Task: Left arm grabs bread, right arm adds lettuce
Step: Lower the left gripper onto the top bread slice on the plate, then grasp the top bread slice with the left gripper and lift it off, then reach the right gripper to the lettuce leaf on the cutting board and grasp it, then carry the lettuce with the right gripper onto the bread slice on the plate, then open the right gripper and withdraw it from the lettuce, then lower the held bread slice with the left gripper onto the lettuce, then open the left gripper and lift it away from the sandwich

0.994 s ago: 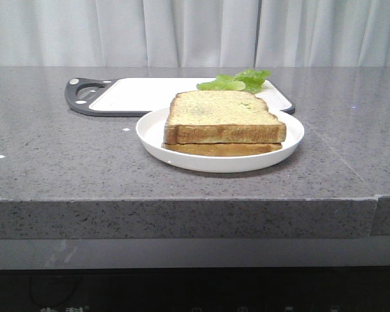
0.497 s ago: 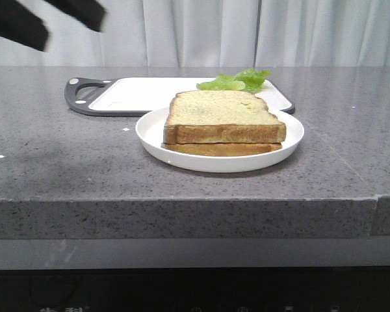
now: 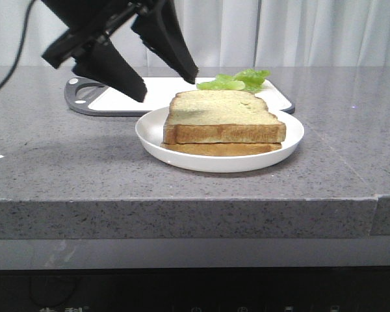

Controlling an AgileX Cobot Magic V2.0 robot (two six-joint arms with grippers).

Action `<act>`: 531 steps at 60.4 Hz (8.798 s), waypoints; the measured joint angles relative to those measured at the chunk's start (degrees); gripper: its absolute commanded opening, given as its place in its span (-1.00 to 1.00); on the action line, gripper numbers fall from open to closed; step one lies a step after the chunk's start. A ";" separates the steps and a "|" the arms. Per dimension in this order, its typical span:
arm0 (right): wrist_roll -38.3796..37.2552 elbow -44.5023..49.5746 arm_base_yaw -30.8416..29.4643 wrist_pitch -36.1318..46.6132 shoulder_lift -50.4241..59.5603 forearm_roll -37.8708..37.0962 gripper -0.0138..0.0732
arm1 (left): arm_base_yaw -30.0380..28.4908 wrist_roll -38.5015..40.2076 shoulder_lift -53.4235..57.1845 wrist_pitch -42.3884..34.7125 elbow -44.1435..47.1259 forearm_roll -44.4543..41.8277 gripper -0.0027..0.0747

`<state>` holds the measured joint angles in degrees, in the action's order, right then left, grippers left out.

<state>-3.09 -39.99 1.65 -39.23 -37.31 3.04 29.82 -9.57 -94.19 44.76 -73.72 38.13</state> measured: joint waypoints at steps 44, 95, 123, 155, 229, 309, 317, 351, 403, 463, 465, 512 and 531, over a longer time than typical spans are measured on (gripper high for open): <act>0.00 0.00 0.00 -0.13 0.00 0.00 0.17 | 0.00 0.00 -5.78 -0.66 -1.13 3.51 -0.49; 0.00 0.00 0.00 -0.30 0.00 0.00 0.17 | 0.00 0.00 1.36 -0.57 -1.13 0.12 -0.98; 0.00 0.00 0.00 0.15 0.00 0.00 0.17 | -3.56 4.17 24.14 1.90 1.60 -13.29 -0.98; 0.00 -0.91 0.00 5.64 -5.91 5.34 0.49 | -23.35 7.48 52.83 7.71 19.51 -23.01 -0.98; 31.25 -57.26 0.00 -2.65 -75.41 45.68 0.49 | -23.58 7.48 55.32 7.84 20.91 -24.10 -0.98; 35.54 -63.96 3.92 -3.89 -76.00 49.83 -0.84 | -23.58 7.48 55.32 7.84 20.91 -24.10 -0.98; 42.67 -54.85 3.92 -4.17 -67.17 56.00 -0.84 | -23.58 7.48 55.32 7.84 20.91 -24.10 -0.98; 79.27 -12.09 3.92 -10.81 -48.88 85.26 -0.84 | -23.58 7.48 55.32 7.84 20.91 -24.10 -0.98; 75.22 -10.36 4.35 -7.71 -54.40 77.90 0.32 | -23.58 7.48 55.32 7.40 20.91 -23.55 -0.98; 35.35 -14.98 4.35 -9.45 -24.45 30.88 0.32 | -16.36 -40.66 13.83 13.07 15.09 38.89 -0.98; 35.31 -14.98 4.35 -9.45 -24.45 30.79 0.32 | -15.58 -40.90 12.44 13.07 14.34 39.18 -0.98; 35.21 -14.98 4.35 -9.45 -24.45 30.66 0.32 | -12.03 -41.11 -2.48 7.92 10.43 41.70 -0.79; 35.21 -14.98 4.35 -9.45 -24.45 30.66 0.32 | -12.03 -41.11 -2.48 7.66 10.43 41.54 0.17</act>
<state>32.12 -54.97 6.00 -48.69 -61.76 33.70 17.79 -50.68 -96.67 52.42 -63.30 79.67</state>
